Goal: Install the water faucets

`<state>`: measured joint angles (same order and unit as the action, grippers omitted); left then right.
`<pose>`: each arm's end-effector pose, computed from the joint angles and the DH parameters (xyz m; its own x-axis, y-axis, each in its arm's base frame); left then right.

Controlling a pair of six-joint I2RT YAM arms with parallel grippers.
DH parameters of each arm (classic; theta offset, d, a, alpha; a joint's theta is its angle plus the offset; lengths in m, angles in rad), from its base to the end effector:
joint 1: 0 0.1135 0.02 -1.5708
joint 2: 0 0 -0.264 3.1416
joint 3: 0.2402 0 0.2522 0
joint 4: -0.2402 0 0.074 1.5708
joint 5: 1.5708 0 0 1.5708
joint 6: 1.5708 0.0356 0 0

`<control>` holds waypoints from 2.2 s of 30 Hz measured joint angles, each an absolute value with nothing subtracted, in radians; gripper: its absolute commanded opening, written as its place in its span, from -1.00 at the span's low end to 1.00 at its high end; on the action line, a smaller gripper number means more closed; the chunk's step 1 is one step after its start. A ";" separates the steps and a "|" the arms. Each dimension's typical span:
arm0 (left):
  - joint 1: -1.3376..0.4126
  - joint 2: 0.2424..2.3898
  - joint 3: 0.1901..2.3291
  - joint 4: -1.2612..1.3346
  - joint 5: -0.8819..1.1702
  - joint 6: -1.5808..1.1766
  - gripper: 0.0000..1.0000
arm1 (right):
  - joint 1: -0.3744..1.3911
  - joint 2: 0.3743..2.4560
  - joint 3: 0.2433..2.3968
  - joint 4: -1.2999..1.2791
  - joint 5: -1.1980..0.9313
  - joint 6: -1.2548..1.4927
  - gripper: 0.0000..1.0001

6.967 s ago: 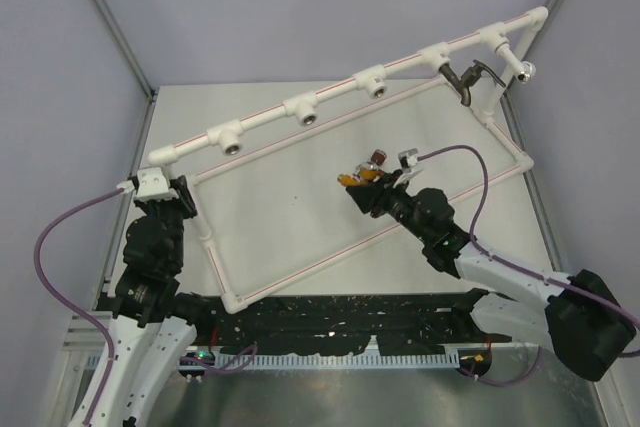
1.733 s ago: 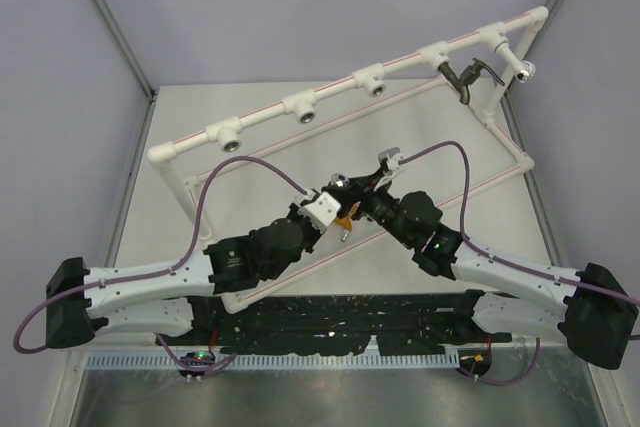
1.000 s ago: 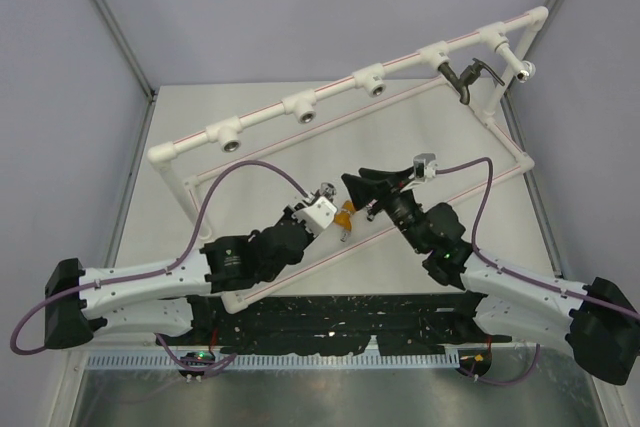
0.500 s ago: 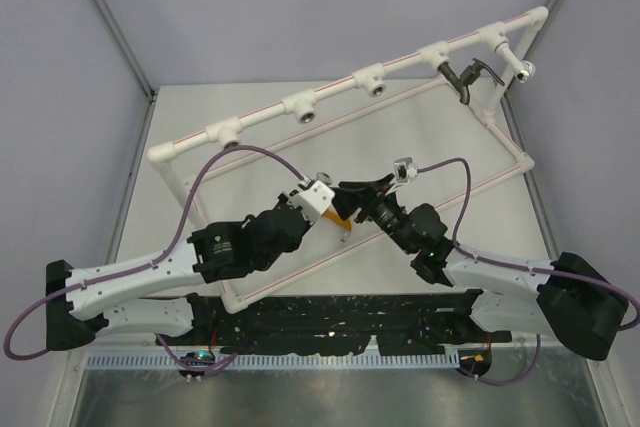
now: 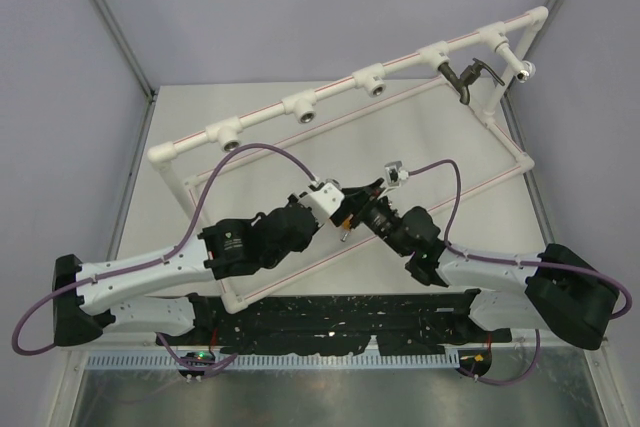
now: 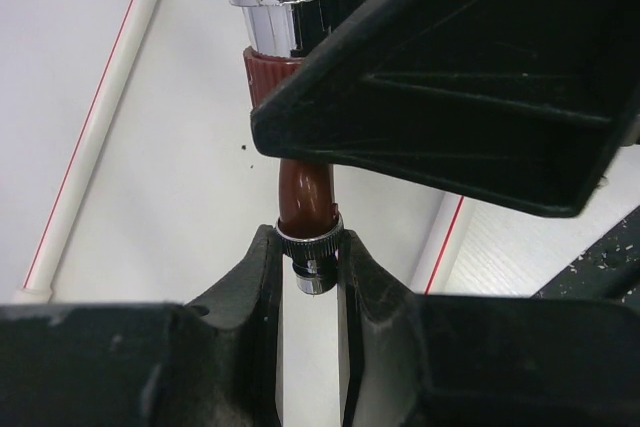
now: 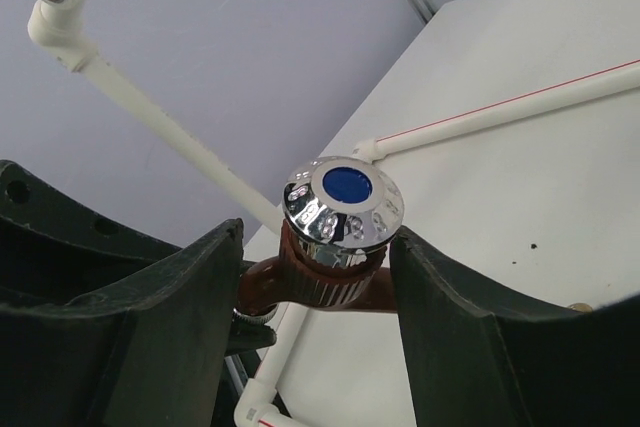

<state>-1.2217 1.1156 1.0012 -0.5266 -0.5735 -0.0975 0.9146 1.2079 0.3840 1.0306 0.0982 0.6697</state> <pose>0.0994 -0.2165 0.3201 -0.2659 0.4915 -0.8293 0.6176 0.7474 0.2449 0.1515 0.1911 0.2438 -0.3550 0.5516 -0.7548 -0.6500 0.4347 0.6233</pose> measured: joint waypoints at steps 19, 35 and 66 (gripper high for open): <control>-1.053 0.812 0.765 -0.305 -0.175 -0.091 0.80 | 0.717 1.210 0.373 1.134 -0.099 0.654 -0.89; -0.959 0.686 0.530 0.220 0.106 0.308 0.88 | 0.539 1.275 0.673 1.294 -1.066 0.863 -0.90; -0.960 1.005 0.591 0.528 0.316 0.535 -1.00 | 0.530 1.306 0.737 1.272 -1.187 1.088 -0.27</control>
